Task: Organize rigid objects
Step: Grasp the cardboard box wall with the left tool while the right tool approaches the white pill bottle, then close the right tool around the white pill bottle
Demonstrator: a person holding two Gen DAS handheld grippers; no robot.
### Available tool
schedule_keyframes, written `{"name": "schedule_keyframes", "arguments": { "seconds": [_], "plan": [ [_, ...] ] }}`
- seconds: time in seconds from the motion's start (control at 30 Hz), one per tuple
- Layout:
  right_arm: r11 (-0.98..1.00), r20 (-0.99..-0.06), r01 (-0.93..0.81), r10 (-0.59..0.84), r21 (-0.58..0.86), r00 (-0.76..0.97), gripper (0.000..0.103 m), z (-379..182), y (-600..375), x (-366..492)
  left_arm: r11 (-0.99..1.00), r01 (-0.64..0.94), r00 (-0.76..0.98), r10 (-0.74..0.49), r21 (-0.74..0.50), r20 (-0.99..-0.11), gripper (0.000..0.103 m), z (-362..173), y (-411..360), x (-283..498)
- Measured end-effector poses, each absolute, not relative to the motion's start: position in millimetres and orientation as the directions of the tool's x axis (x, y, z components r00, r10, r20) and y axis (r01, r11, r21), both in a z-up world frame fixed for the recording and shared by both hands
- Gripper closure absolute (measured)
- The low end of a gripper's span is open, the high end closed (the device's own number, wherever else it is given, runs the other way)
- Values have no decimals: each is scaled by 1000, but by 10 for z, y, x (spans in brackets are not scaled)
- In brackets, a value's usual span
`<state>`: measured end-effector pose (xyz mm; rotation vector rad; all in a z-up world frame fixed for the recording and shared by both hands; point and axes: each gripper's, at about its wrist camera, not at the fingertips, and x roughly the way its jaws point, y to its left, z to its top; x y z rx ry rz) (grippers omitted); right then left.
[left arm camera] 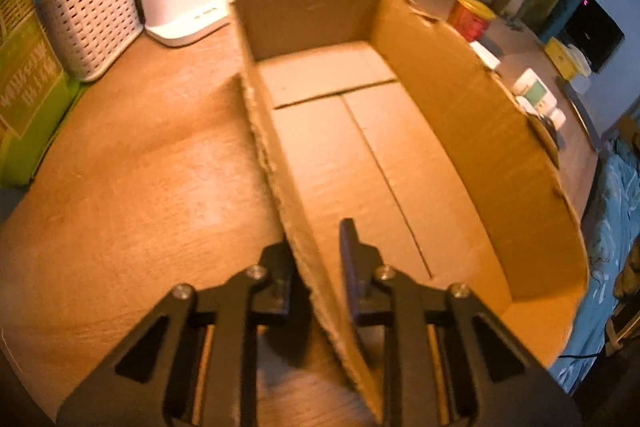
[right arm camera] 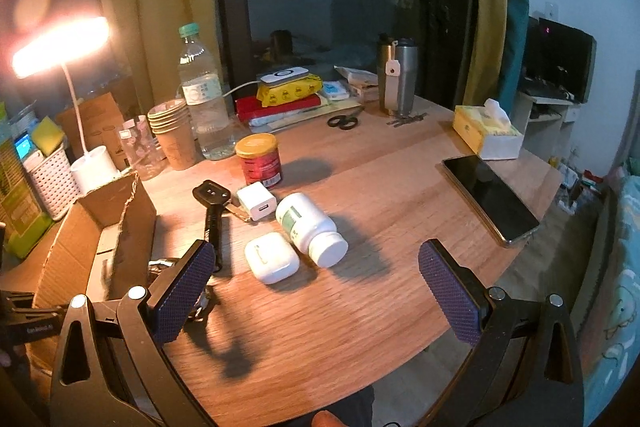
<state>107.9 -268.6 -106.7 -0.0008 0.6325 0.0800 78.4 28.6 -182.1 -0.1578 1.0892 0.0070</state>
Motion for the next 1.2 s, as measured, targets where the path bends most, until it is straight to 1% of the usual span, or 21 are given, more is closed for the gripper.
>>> {"name": "schedule_keyframes", "arguments": {
  "seconds": [0.2, 0.37, 0.47, 0.57, 0.7, 0.93, 1.0, 1.07, 1.13, 1.2],
  "plan": [
    [998, -613, -64, 62, 19, 788, 0, -1163, -2726, 1250, 987, -136, 487, -8, -85, -873, 94, -1830, 531, 922],
    [998, -640, -65, 45, -7, 767, 0, -1271, -2733, 1463, 984, -161, 520, 15, -81, -854, 94, -1829, 703, 1097],
    [997, -659, -71, 39, -23, 752, 0, -1349, -2716, 1602, 982, -161, 521, 3, -95, -853, 94, -1830, 758, 1157],
    [996, -678, -77, 33, -36, 735, 0, -1435, -2697, 1723, 979, -171, 515, -7, -111, -857, 91, -1817, 819, 1115],
    [995, -703, -95, 37, -43, 711, 0, -1543, -2665, 1833, 976, -162, 530, -37, -144, -847, 84, -1756, 836, 945],
    [993, -706, -104, 36, -53, 708, 1, -1617, -2609, 2008, 972, -118, 536, -110, -203, -837, 84, -1842, 825, 756],
    [993, -706, -108, 46, -43, 707, 1, -1634, -2609, 2070, 974, -109, 546, -109, -199, -831, 84, -1826, 765, 785],
    [994, -711, -103, 42, -43, 702, 5, -1654, -2602, 2135, 976, -106, 561, -99, -191, -822, 85, -1819, 753, 781],
    [994, -719, -106, 48, -36, 694, 15, -1680, -2596, 2183, 978, -101, 575, -90, -180, -813, 86, -1814, 741, 760],
    [993, -724, -110, 52, -33, 688, 18, -1704, -2582, 2218, 980, -105, 592, -76, -171, -802, 87, -1812, 736, 742]
  ]
}}
